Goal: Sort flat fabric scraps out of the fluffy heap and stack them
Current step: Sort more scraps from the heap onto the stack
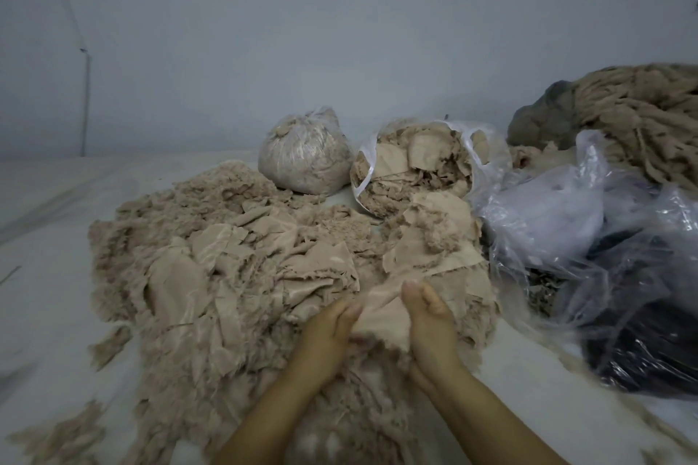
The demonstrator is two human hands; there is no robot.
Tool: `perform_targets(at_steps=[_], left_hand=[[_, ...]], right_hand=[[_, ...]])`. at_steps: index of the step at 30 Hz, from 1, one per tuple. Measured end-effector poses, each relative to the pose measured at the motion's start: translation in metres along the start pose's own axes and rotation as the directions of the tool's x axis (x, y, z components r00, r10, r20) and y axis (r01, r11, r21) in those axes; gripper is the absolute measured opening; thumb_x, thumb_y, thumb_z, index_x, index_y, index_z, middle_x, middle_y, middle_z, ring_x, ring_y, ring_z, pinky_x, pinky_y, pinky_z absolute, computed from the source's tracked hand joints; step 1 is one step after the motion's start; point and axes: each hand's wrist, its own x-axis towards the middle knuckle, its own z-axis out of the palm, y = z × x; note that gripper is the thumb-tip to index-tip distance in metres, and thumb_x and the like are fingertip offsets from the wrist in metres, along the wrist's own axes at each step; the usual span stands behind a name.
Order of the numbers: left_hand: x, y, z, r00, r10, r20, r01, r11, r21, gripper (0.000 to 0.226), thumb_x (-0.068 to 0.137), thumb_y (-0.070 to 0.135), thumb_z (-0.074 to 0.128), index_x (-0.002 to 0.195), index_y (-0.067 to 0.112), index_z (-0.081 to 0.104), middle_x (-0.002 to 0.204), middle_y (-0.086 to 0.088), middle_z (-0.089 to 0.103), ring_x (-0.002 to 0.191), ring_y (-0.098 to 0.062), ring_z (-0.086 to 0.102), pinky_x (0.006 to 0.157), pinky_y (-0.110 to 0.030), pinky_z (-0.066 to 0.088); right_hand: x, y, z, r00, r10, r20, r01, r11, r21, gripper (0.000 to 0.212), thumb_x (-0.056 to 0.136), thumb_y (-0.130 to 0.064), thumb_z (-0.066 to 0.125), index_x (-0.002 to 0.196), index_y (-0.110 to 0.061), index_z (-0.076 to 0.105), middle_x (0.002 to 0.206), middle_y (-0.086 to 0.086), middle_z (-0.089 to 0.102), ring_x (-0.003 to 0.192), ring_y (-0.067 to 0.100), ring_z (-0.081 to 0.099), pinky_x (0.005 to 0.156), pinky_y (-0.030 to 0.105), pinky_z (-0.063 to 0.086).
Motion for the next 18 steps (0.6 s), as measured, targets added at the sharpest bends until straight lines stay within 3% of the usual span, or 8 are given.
perform_targets(at_steps=[2,3,5,7,9,11,14,18], left_hand=[[-0.003,-0.01,-0.01,0.993,-0.071,-0.097,0.085,0.986,0.146,0.032,0.099,0.022,0.044,0.067,0.019,0.044,0.066,0.005,0.049,0.064,-0.011,0.046,0.056,-0.018,0.031],[-0.005,-0.013,-0.014,0.99,-0.09,-0.111,0.105,0.985,0.137,0.034,0.098,0.026,0.044,0.065,0.019,0.041,0.064,0.004,0.046,0.061,-0.011,0.043,0.054,-0.017,0.03],[-0.007,-0.005,-0.016,0.984,-0.174,-0.045,0.171,0.983,-0.061,0.039,0.093,0.043,0.042,0.066,0.017,0.051,0.064,0.0,0.055,0.059,-0.013,0.052,0.055,-0.018,0.039],[-0.004,0.012,-0.01,0.949,-0.285,0.135,0.314,0.882,-0.35,0.042,0.092,0.052,0.045,0.083,0.02,0.07,0.077,-0.001,0.072,0.067,-0.015,0.068,0.057,-0.024,0.054],[0.0,0.028,-0.002,0.917,-0.33,0.225,0.399,0.726,-0.561,0.028,0.093,0.041,0.054,0.092,0.02,0.073,0.083,-0.003,0.074,0.07,-0.016,0.07,0.058,-0.028,0.056],[0.006,0.033,-0.002,0.903,-0.414,0.118,0.367,0.597,-0.714,0.015,0.092,0.019,0.058,0.09,0.008,0.068,0.082,-0.013,0.072,0.066,-0.02,0.069,0.057,-0.029,0.054],[0.011,0.03,-0.012,0.915,-0.401,0.047,0.314,0.633,-0.707,0.014,0.092,0.004,0.054,0.1,-0.004,0.061,0.092,-0.02,0.07,0.077,-0.027,0.067,0.067,-0.034,0.055],[0.01,0.032,-0.007,0.911,-0.411,0.03,0.327,0.677,-0.659,0.02,0.097,0.008,0.046,0.094,0.005,0.066,0.088,-0.014,0.073,0.079,-0.025,0.07,0.07,-0.035,0.057]], right_hand=[[0.006,-0.009,-0.006,0.999,-0.016,-0.035,0.019,0.997,0.078,0.025,0.097,-0.02,0.051,0.074,-0.012,0.056,0.067,0.006,0.056,0.062,0.017,0.054,0.058,0.028,0.044],[0.009,-0.012,-0.009,1.0,-0.024,-0.017,0.025,0.997,0.079,0.025,0.096,-0.023,0.052,0.073,-0.014,0.058,0.069,0.006,0.056,0.064,0.017,0.053,0.06,0.029,0.044],[0.01,-0.015,-0.008,0.998,-0.016,0.062,0.014,0.999,0.033,0.022,0.092,-0.028,0.055,0.079,-0.012,0.061,0.071,0.009,0.059,0.065,0.019,0.055,0.059,0.029,0.047],[0.007,-0.01,-0.003,0.988,-0.004,0.156,0.002,1.0,0.014,0.023,0.088,-0.029,0.057,0.09,-0.007,0.061,0.079,0.013,0.066,0.071,0.022,0.062,0.062,0.031,0.053],[0.001,-0.005,0.001,0.976,0.008,0.217,-0.013,1.0,0.021,0.023,0.086,-0.023,0.061,0.098,-0.003,0.06,0.088,0.02,0.069,0.078,0.027,0.066,0.068,0.036,0.055],[-0.003,-0.002,0.0,0.97,0.001,0.242,0.008,0.999,-0.038,0.023,0.083,-0.023,0.066,0.092,-0.002,0.06,0.082,0.018,0.067,0.076,0.028,0.064,0.068,0.035,0.053],[-0.001,-0.003,-0.002,0.968,0.047,0.247,-0.027,0.996,-0.084,0.031,0.074,-0.034,0.069,0.08,-0.006,0.058,0.066,0.004,0.059,0.061,0.014,0.056,0.057,0.024,0.048],[0.006,-0.006,0.0,0.968,0.097,0.233,-0.07,0.99,-0.122,0.009,0.088,-0.013,0.064,0.081,-0.007,0.065,0.068,0.004,0.063,0.061,0.014,0.059,0.056,0.022,0.049]])
